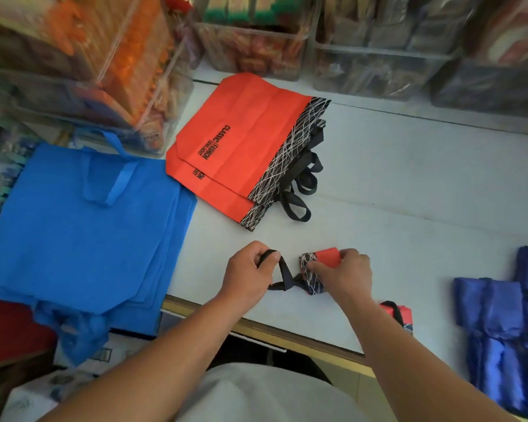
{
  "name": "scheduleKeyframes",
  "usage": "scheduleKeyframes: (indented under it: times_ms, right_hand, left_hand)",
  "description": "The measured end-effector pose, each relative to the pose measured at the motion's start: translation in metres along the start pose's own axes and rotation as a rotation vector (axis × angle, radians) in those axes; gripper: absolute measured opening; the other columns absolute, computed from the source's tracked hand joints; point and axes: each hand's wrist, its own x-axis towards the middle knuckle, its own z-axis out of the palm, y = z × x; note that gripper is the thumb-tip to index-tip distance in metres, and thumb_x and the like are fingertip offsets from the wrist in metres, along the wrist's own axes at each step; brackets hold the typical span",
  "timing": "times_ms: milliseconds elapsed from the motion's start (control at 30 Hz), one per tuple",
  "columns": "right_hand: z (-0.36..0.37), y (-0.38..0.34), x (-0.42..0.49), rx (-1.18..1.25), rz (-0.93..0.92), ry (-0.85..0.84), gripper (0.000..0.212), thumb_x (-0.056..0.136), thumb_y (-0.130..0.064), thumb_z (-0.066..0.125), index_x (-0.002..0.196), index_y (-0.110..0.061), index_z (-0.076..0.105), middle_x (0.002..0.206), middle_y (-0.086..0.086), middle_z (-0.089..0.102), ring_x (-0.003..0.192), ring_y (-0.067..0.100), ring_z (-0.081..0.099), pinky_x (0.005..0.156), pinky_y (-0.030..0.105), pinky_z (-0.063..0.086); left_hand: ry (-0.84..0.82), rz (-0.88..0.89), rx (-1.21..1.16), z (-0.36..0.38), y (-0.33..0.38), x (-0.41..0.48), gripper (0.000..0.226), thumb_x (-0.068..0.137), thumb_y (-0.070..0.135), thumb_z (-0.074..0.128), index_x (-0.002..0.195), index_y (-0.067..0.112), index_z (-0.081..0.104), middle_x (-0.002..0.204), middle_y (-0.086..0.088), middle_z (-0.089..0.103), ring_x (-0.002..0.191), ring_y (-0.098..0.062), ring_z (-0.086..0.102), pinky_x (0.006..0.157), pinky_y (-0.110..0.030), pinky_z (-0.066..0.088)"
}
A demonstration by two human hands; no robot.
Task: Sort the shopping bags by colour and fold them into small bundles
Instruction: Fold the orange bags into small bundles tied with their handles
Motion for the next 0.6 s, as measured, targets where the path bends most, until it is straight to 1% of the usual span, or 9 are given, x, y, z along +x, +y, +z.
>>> scheduleKeyframes:
  times_ms: [33,100,167,233,300,367,433,500,600]
  right_hand:
    - [-0.001,-0.001,0.005,0.063,0.01,-0.019,0.078,0.06,-0.057,0.089,0.118,-0.012,0.061,0.113,0.007,0.06,0.096,0.027,0.064,0.084,0.046,0.059]
    - [-0.005,-0.005,0.007,0.226,0.004,-0.062,0.067,0.068,-0.046,0.09,0.117,-0.013,0.059,0.11,0.006,0.063,0.091,0.023,0.065,0.078,0.042,0.059]
    - [-0.015,-0.013,-0.005,0.356,-0.052,-0.11,0.053,0.079,-0.034,0.087,0.117,-0.016,0.054,0.109,0.004,0.062,0.09,0.018,0.063,0.07,0.035,0.054]
    - [-0.036,-0.02,-0.027,0.42,-0.147,-0.132,0.041,0.084,-0.029,0.083,0.112,-0.02,0.054,0.107,0.004,0.064,0.089,0.018,0.063,0.067,0.03,0.052]
    - [-0.066,-0.027,-0.053,0.436,-0.273,-0.148,0.032,0.085,-0.022,0.083,0.103,-0.027,0.057,0.1,0.003,0.067,0.088,0.021,0.066,0.068,0.03,0.054]
    - [-0.1,-0.03,-0.082,0.476,-0.402,-0.22,0.033,0.08,-0.009,0.085,0.096,-0.027,0.062,0.093,0.002,0.071,0.087,0.024,0.069,0.072,0.034,0.058]
    - [-0.131,-0.031,-0.112,0.448,-0.55,-0.293,0.039,0.074,0.0,0.088,0.089,-0.029,0.066,0.09,0.002,0.075,0.085,0.026,0.072,0.075,0.038,0.057]
    - [-0.147,-0.032,-0.135,0.339,-0.666,-0.29,0.04,0.071,-0.004,0.091,0.085,-0.033,0.068,0.088,-0.003,0.076,0.079,0.02,0.071,0.075,0.031,0.056]
    - [-0.157,-0.03,-0.154,0.258,-0.762,-0.221,0.034,0.072,-0.006,0.091,0.088,-0.028,0.071,0.088,-0.01,0.076,0.081,0.016,0.072,0.075,0.027,0.056]
  left_hand:
    - [0.01,-0.005,-0.012,0.0,0.001,-0.002,0.019,0.095,0.034,0.068,0.081,0.022,0.062,0.065,-0.003,0.06,0.063,-0.026,0.069,0.071,-0.052,0.059]
    - [0.028,-0.013,-0.023,0.0,0.005,-0.004,0.02,0.094,0.035,0.068,0.082,0.021,0.062,0.063,0.001,0.06,0.063,-0.024,0.07,0.073,-0.053,0.059]
    - [0.04,-0.023,-0.029,-0.001,0.011,-0.007,0.021,0.095,0.035,0.068,0.083,0.02,0.063,0.065,-0.001,0.063,0.062,-0.022,0.071,0.073,-0.053,0.06]
    - [0.05,-0.03,-0.036,-0.007,0.021,-0.013,0.022,0.095,0.036,0.067,0.083,0.018,0.062,0.065,-0.002,0.063,0.059,-0.021,0.07,0.071,-0.053,0.06]
    - [0.021,-0.06,-0.081,-0.016,0.035,-0.022,0.023,0.096,0.033,0.067,0.086,0.013,0.061,0.062,-0.004,0.061,0.054,-0.023,0.067,0.068,-0.054,0.061]
    - [-0.054,-0.118,-0.142,-0.026,0.052,-0.034,0.024,0.097,0.029,0.067,0.089,0.008,0.061,0.061,-0.008,0.059,0.053,-0.024,0.063,0.066,-0.053,0.061]
    - [-0.154,-0.159,-0.154,-0.033,0.073,-0.047,0.021,0.098,0.027,0.067,0.089,0.009,0.061,0.063,-0.01,0.058,0.054,-0.024,0.061,0.06,-0.043,0.059]
    - [-0.242,-0.144,-0.148,-0.035,0.094,-0.06,0.019,0.098,0.027,0.067,0.089,0.012,0.06,0.068,-0.012,0.059,0.055,-0.025,0.061,0.055,-0.035,0.057]
    - [-0.336,-0.045,-0.151,-0.032,0.127,-0.079,0.018,0.099,0.026,0.065,0.091,0.011,0.06,0.076,-0.014,0.062,0.062,-0.025,0.064,0.056,-0.039,0.06]
